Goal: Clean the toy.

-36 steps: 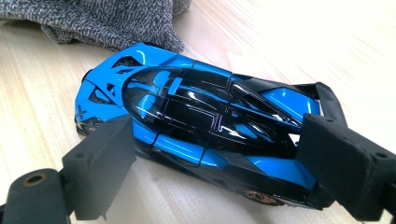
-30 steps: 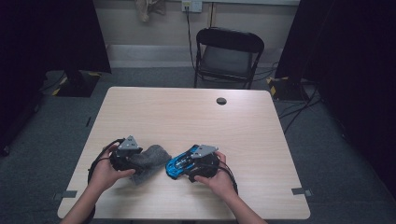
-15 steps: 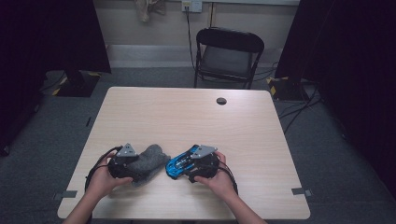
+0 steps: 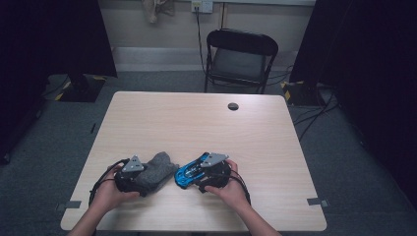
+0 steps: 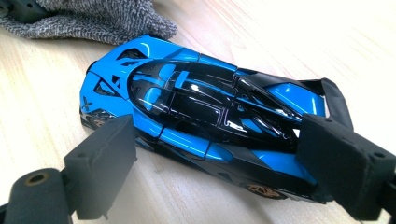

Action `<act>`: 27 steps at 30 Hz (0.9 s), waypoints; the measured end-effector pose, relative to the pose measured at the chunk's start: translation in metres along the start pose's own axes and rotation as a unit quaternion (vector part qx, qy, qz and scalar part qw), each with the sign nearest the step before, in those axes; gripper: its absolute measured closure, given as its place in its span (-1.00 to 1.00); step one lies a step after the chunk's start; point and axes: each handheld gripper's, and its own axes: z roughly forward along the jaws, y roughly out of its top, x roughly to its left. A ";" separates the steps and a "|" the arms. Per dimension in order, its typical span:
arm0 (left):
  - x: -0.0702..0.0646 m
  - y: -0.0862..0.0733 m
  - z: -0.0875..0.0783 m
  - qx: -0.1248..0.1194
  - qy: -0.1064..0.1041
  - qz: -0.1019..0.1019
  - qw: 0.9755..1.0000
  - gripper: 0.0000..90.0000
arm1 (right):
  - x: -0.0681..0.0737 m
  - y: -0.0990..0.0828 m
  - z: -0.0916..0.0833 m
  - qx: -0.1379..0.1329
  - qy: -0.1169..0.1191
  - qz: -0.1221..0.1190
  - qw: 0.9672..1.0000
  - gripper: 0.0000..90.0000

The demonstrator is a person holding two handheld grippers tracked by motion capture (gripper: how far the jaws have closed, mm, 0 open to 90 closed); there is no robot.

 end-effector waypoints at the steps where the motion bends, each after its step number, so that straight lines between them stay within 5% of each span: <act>1: 0.000 0.000 0.000 0.001 0.000 0.000 1.000 -0.62 | 0.000 0.000 0.000 0.000 0.000 0.000 1.000 -0.73; 17: 0.001 0.002 -0.009 0.008 -0.020 0.002 1.000 0.36 | -0.003 0.002 -0.002 0.006 0.008 0.005 1.000 -0.68; 20: 0.001 0.006 -0.010 0.016 -0.026 -0.013 0.999 0.31 | -0.003 0.002 -0.002 0.007 0.010 0.006 1.000 -0.68; 27: -0.002 0.020 -0.018 0.010 -0.017 -0.019 1.000 -0.51 | -0.006 0.002 -0.004 0.009 0.017 0.010 1.000 -0.63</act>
